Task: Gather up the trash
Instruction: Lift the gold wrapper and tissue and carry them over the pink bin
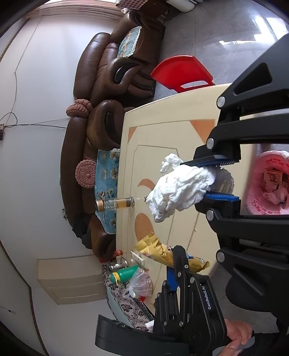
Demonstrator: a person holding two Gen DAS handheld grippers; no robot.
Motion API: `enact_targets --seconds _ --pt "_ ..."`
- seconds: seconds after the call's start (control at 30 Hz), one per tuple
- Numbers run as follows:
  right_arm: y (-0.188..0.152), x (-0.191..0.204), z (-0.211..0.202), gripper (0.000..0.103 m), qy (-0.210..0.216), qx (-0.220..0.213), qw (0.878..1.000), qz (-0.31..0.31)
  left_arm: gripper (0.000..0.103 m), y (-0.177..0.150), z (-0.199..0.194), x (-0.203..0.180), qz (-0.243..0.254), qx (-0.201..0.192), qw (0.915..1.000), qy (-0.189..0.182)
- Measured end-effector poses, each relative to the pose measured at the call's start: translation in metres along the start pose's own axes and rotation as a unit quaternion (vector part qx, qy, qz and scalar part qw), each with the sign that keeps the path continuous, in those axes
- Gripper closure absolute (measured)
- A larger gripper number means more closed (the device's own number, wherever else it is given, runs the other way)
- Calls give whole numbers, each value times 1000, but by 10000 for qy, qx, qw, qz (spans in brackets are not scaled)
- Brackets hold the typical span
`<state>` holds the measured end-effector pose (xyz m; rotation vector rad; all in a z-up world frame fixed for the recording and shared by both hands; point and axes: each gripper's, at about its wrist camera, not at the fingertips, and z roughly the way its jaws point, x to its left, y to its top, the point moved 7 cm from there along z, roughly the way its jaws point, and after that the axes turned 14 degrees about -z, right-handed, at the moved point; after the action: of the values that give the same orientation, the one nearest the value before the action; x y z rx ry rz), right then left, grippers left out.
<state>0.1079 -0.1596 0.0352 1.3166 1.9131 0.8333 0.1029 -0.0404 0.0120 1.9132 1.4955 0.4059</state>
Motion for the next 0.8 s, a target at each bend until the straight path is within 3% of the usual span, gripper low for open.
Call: enact_targets --seconds 0.47,0.8 --pt "-29 27 -23 84 32 172 9998 -66 85 -48 -12 -11 130 186 9995 -228" --pt "-68 36 -8 84 112 568 9983 98 85 -78 18 -6 218 596 9977 -230"
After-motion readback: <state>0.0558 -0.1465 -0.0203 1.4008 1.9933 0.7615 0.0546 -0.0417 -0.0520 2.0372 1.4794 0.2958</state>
